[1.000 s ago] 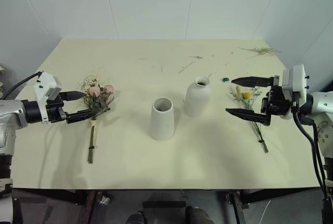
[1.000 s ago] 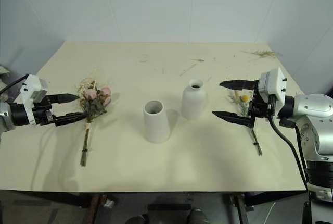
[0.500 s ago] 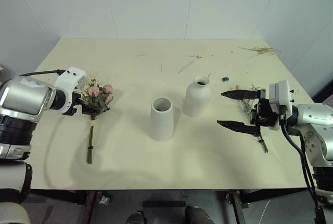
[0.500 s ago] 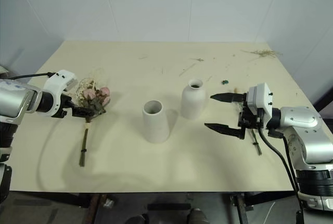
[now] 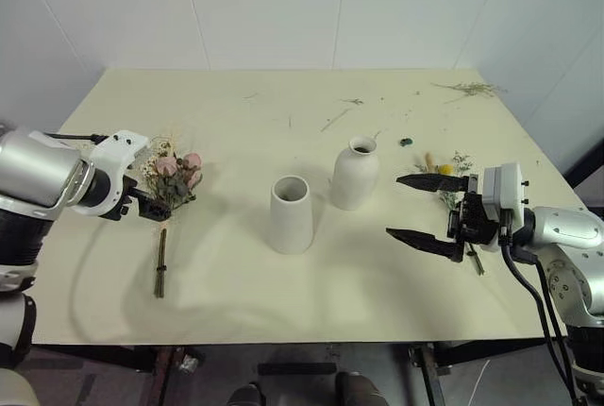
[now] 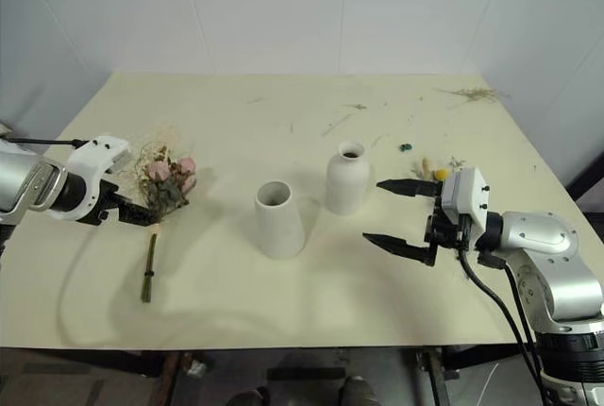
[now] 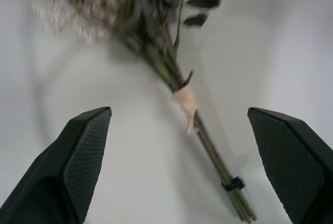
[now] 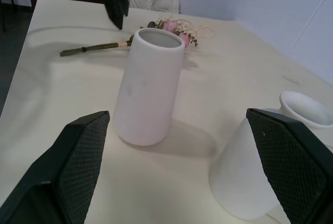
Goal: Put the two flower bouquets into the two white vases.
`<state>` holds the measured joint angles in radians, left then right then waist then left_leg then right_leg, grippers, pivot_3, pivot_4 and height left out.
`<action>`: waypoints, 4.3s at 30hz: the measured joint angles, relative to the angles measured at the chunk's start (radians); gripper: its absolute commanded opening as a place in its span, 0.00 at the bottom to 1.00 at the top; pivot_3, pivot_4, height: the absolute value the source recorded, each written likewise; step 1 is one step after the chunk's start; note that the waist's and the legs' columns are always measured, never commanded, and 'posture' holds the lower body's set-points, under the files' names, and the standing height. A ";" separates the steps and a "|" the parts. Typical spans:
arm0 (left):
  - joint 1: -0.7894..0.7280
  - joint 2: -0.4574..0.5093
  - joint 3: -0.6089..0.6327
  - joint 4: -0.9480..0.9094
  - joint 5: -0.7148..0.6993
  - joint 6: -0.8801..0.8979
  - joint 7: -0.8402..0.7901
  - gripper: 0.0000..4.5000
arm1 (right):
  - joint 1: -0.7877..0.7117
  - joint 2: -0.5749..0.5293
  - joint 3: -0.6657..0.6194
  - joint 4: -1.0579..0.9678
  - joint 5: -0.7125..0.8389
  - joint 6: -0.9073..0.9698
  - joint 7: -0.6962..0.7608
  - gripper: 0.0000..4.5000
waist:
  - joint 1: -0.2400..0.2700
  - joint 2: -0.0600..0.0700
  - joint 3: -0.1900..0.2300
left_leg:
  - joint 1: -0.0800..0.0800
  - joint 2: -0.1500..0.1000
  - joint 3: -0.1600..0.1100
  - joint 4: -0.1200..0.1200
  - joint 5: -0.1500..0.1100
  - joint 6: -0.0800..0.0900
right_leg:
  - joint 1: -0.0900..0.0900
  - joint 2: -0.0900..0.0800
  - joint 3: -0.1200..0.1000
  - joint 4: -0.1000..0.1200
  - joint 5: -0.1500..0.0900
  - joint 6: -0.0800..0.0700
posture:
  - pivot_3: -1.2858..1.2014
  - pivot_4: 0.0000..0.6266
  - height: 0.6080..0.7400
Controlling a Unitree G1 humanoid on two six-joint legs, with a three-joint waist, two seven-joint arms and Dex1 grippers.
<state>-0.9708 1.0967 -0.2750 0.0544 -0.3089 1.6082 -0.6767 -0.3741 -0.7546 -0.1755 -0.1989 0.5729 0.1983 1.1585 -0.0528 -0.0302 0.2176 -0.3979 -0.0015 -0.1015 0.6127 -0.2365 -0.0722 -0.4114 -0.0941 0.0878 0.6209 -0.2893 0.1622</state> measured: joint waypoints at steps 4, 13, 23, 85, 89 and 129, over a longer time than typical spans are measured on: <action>0.051 -0.069 0.027 0.039 -0.002 0.005 0.068 1.00 | 0.000 0.001 0.000 -0.024 0.007 0.005 -0.017 0.99 | 0.002 -0.001 0.000 | 0.000 0.000 0.000 0.001 0.001 0.000 | 0.000 0.000 0.000 0.001 0.000 0.000 | 0.52 0.24 1.00; 0.107 -0.231 0.142 0.081 -0.001 0.004 0.195 1.00 | 0.031 -0.008 -0.028 -0.094 0.032 0.043 -0.049 0.99 | 0.018 -0.001 0.000 | 0.000 -0.001 -0.001 0.001 0.001 -0.001 | 0.000 0.000 0.000 0.001 0.001 0.000 | 0.52 0.24 1.00; 0.121 -0.252 0.199 0.119 0.000 -0.003 0.250 0.52 | 0.051 -0.011 -0.033 -0.127 0.041 0.068 -0.073 1.00 | 0.022 -0.001 0.000 | 0.003 -0.001 -0.001 0.001 0.001 -0.001 | 0.002 0.000 0.000 0.002 0.001 0.000 | 0.52 0.24 1.00; 0.027 -0.766 0.462 0.237 -0.367 -1.174 -0.454 0.01 | 0.199 -0.123 -0.267 -0.373 0.356 0.349 -0.279 1.00 | 0.028 -0.003 -0.001 | 0.001 0.000 0.001 0.002 0.002 -0.001 | 0.005 -0.001 0.000 -0.008 0.006 0.001 | 0.52 0.24 1.00; 0.028 -0.768 0.442 0.271 -0.348 -1.210 -0.489 0.01 | 0.211 -0.108 -0.267 -0.391 0.356 0.349 -0.300 1.00 | 0.027 -0.003 -0.001 | 0.000 0.000 0.001 0.002 0.002 -0.001 | 0.005 -0.001 0.000 -0.008 0.006 0.001 | 0.52 0.24 1.00; 0.115 -0.406 0.390 0.312 -0.210 -1.374 -0.769 1.00 | 0.142 -0.395 -0.262 -0.003 0.169 0.651 -0.438 1.00 | 0.026 -0.002 -0.001 | -0.002 0.000 0.001 0.001 0.002 0.001 | 0.003 -0.001 0.000 -0.009 0.006 0.000 | 0.52 0.24 1.00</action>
<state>-0.8562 0.6903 0.1148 0.3666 -0.5187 0.2346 -1.4456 -0.2324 -1.1492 -0.4371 -0.2016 0.7417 0.8493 0.7200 -0.0264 -0.0322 0.2168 -0.3997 -0.0016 -0.1005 0.6142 -0.2343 -0.0711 -0.4086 -0.0951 0.0876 0.6122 -0.2836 0.1618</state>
